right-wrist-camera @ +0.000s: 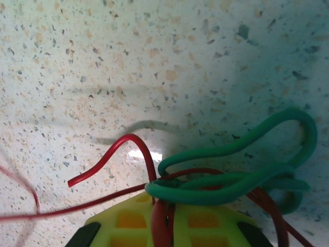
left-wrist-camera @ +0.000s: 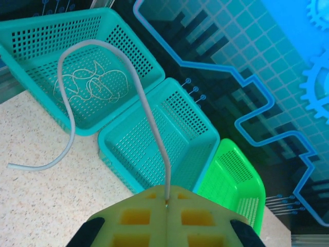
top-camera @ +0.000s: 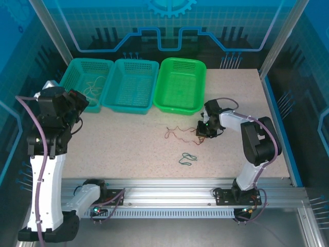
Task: Untangle the cables
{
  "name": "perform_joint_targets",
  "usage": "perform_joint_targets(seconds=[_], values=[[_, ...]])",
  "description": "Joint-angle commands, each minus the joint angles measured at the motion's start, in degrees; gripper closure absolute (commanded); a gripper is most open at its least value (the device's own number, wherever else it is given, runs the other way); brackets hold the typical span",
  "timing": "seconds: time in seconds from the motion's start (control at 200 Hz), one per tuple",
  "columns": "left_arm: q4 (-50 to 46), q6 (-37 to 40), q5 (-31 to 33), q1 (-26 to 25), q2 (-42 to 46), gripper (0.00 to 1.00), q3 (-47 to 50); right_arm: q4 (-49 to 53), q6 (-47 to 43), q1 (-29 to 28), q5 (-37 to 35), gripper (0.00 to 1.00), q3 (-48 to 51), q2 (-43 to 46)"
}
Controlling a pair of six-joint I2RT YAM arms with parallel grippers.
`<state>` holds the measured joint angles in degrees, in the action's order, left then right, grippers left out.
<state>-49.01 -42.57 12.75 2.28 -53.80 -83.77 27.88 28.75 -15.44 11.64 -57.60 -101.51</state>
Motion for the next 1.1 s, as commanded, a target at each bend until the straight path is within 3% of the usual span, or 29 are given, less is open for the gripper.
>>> perform_joint_targets(seconds=[0.0, 0.355, 0.545, 0.72, 0.95, 1.095], values=[[1.9, -0.2, -2.8, 1.9, -1.9, 1.00, -4.7, 3.0, 3.1, 0.1, -0.9, 0.95, 0.1, -1.2], [5.0, 1.2, -10.0, 10.9, -15.5, 1.00, -25.1, 3.5, 2.5, 0.8, -0.3, 0.95, 1.1, 0.9], [7.8, -4.5, -15.8, 19.5, -24.0, 1.00, -37.3, 3.4, 3.8, 0.9, -0.2, 0.96, 1.9, 1.1], [12.4, -10.4, -19.5, 24.2, -30.1, 1.00, -45.2, 4.1, 3.8, 0.8, -0.2, 0.97, 1.6, 1.0], [11.0, -13.1, -23.7, 30.1, -41.6, 1.00, -63.5, 3.9, 4.7, 0.9, -0.3, 1.00, 1.3, 0.2], [14.5, -14.6, -23.9, 32.5, -44.7, 1.00, -65.3, 4.3, 4.9, 0.8, 0.0, 1.00, 0.7, -0.5]])
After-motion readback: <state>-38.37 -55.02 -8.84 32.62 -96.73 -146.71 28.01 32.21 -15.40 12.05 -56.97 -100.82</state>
